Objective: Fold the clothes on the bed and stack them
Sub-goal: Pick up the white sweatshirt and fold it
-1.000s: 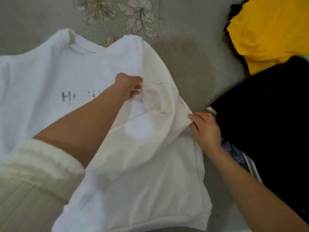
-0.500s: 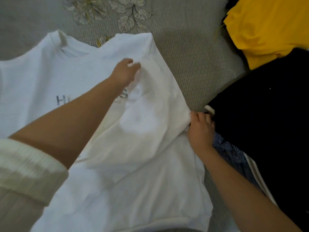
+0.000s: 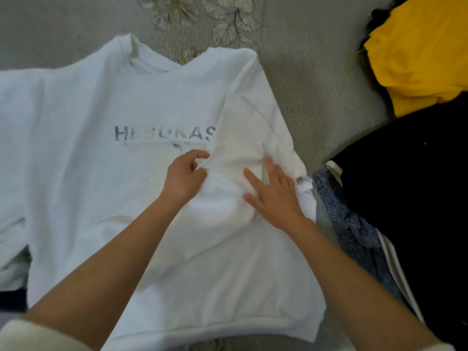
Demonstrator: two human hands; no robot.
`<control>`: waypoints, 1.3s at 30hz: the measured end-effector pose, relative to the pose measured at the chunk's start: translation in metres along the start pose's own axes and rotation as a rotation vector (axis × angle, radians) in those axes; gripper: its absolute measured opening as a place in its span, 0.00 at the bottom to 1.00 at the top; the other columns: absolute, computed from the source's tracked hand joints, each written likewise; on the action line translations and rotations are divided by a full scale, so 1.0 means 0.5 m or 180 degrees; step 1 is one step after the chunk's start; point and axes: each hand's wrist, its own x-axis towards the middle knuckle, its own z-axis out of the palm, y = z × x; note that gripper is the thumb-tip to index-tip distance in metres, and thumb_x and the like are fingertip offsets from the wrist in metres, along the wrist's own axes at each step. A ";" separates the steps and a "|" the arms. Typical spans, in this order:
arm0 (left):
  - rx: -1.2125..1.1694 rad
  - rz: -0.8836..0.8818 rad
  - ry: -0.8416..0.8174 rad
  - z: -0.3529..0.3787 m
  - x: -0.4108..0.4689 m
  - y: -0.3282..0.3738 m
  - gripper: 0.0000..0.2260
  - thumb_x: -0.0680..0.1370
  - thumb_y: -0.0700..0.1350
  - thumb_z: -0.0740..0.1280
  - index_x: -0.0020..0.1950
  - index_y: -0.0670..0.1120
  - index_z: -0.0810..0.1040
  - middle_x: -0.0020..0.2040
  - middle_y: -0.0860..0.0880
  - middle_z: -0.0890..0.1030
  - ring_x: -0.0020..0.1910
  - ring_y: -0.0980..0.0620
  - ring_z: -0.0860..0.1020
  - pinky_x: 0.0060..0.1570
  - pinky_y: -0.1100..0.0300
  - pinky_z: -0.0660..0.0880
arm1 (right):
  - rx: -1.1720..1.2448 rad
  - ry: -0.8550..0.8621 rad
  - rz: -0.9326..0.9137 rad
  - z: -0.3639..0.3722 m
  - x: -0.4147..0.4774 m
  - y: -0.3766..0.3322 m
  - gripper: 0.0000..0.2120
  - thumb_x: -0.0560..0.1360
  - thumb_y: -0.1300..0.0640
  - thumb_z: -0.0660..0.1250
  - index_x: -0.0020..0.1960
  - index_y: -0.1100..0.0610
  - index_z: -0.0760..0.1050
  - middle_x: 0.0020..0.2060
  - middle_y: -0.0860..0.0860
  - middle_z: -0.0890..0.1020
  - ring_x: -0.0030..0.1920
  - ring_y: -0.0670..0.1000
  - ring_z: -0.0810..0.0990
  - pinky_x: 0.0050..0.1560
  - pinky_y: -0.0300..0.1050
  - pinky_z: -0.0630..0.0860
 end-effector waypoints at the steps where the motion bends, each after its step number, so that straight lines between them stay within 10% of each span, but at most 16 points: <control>1: 0.0175 -0.0017 0.0017 -0.002 -0.006 -0.012 0.15 0.77 0.41 0.63 0.64 0.47 0.73 0.44 0.46 0.75 0.40 0.47 0.74 0.46 0.55 0.74 | 0.0006 -0.0069 0.0012 0.000 -0.004 -0.003 0.46 0.60 0.23 0.30 0.74 0.40 0.44 0.76 0.55 0.40 0.75 0.61 0.43 0.72 0.59 0.47; 4: 0.0937 -0.0472 -0.0186 -0.013 -0.024 -0.062 0.24 0.78 0.57 0.59 0.71 0.50 0.63 0.64 0.44 0.74 0.62 0.43 0.73 0.62 0.47 0.67 | -0.0111 -0.0322 0.0146 -0.004 -0.007 -0.011 0.50 0.58 0.21 0.28 0.75 0.43 0.39 0.76 0.57 0.40 0.75 0.62 0.40 0.72 0.62 0.44; 8: 0.1450 -0.0483 -0.0501 -0.074 -0.101 -0.144 0.40 0.63 0.72 0.57 0.71 0.55 0.64 0.65 0.50 0.74 0.67 0.46 0.69 0.67 0.45 0.61 | -0.0705 0.0633 -0.0106 0.016 -0.031 -0.041 0.30 0.74 0.40 0.51 0.71 0.53 0.60 0.68 0.65 0.68 0.68 0.66 0.66 0.59 0.65 0.71; 12: 0.2471 -0.0756 -0.0150 -0.152 -0.172 -0.245 0.40 0.66 0.64 0.70 0.73 0.54 0.60 0.73 0.45 0.63 0.71 0.41 0.59 0.67 0.40 0.58 | -0.0662 0.0951 -0.0357 0.062 -0.082 -0.097 0.26 0.74 0.43 0.52 0.69 0.53 0.62 0.65 0.64 0.72 0.66 0.61 0.62 0.57 0.59 0.73; 15: 0.1955 -0.1637 0.0032 -0.189 -0.206 -0.285 0.33 0.71 0.58 0.69 0.72 0.50 0.61 0.66 0.40 0.70 0.66 0.38 0.66 0.63 0.43 0.64 | -0.0617 0.0797 -0.0461 0.101 -0.101 -0.138 0.24 0.73 0.44 0.53 0.66 0.53 0.64 0.64 0.63 0.74 0.66 0.60 0.64 0.56 0.59 0.74; 20: -0.0438 -0.1581 0.0191 -0.261 -0.272 -0.307 0.11 0.73 0.38 0.70 0.54 0.42 0.78 0.41 0.42 0.80 0.40 0.48 0.80 0.42 0.59 0.74 | -0.0620 0.0575 -0.0353 0.109 -0.123 -0.203 0.23 0.72 0.45 0.53 0.64 0.53 0.66 0.62 0.62 0.76 0.62 0.62 0.75 0.54 0.57 0.76; 23: -0.1202 -0.1871 -0.0153 -0.337 -0.309 -0.309 0.06 0.73 0.40 0.70 0.49 0.46 0.78 0.43 0.45 0.81 0.41 0.48 0.79 0.46 0.56 0.75 | -0.0630 0.0569 -0.0287 0.107 -0.117 -0.214 0.23 0.71 0.45 0.54 0.63 0.54 0.67 0.60 0.64 0.76 0.60 0.64 0.77 0.53 0.58 0.76; 28: 0.0879 -0.2262 -0.0384 -0.361 -0.311 -0.406 0.17 0.73 0.57 0.68 0.49 0.43 0.73 0.48 0.47 0.75 0.45 0.46 0.75 0.42 0.56 0.69 | -0.1041 -0.0114 0.0051 0.121 -0.091 -0.228 0.29 0.76 0.45 0.58 0.74 0.53 0.58 0.72 0.66 0.57 0.72 0.66 0.57 0.64 0.68 0.61; 34: -0.1259 -0.2293 0.1789 -0.384 -0.336 -0.501 0.12 0.75 0.48 0.67 0.37 0.45 0.68 0.33 0.45 0.68 0.35 0.47 0.69 0.32 0.57 0.65 | -0.1292 -0.0258 -0.0650 0.142 -0.097 -0.319 0.27 0.69 0.50 0.53 0.68 0.54 0.66 0.65 0.64 0.72 0.64 0.65 0.72 0.55 0.67 0.72; 39: -0.1863 -0.2172 0.1066 -0.406 -0.300 -0.526 0.20 0.75 0.48 0.69 0.63 0.45 0.68 0.54 0.47 0.75 0.50 0.47 0.75 0.47 0.53 0.71 | -0.1278 -0.0979 -0.0397 0.187 -0.096 -0.355 0.32 0.78 0.40 0.51 0.76 0.47 0.41 0.75 0.55 0.37 0.75 0.59 0.37 0.72 0.61 0.45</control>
